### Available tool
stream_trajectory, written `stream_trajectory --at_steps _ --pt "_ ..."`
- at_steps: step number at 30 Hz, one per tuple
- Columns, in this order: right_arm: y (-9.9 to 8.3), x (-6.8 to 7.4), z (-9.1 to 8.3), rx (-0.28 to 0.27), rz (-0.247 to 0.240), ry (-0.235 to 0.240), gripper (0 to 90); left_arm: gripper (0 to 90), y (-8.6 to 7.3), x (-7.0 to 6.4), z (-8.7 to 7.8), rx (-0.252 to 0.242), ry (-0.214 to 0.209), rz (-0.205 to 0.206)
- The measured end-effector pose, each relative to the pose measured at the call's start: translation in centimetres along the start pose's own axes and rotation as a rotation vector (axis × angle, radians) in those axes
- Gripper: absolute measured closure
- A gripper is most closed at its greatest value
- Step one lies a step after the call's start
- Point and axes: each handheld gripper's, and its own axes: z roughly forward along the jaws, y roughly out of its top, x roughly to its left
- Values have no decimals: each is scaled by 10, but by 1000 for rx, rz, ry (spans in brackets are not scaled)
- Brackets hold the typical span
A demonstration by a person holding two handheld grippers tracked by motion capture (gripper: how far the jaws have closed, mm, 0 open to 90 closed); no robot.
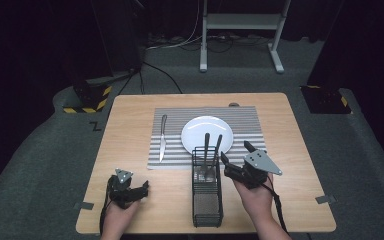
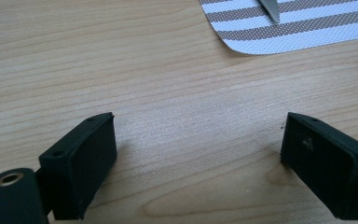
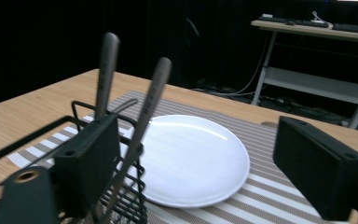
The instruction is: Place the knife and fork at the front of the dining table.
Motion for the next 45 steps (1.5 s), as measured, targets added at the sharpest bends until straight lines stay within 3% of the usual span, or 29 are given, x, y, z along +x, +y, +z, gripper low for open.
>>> stream_trajectory --at_steps 5,12,17,26,30,45 --pt "6 10 9 -24 -18 27 471 104 0 0 0 0 -1 1" --pt "8 16 21 -26 12 29 647 104 0 0 0 0 -1 1" --pt "8 14 28 -12 59 43 691 104 0 0 0 0 0 1" --pt "7 16 33 -3 92 60 768 104 0 0 0 0 -2 2" --pt "7 17 31 -11 84 63 829 104 0 0 0 0 -2 2" --pt "17 30 19 -77 67 125 875 104 0 0 0 0 -2 2"
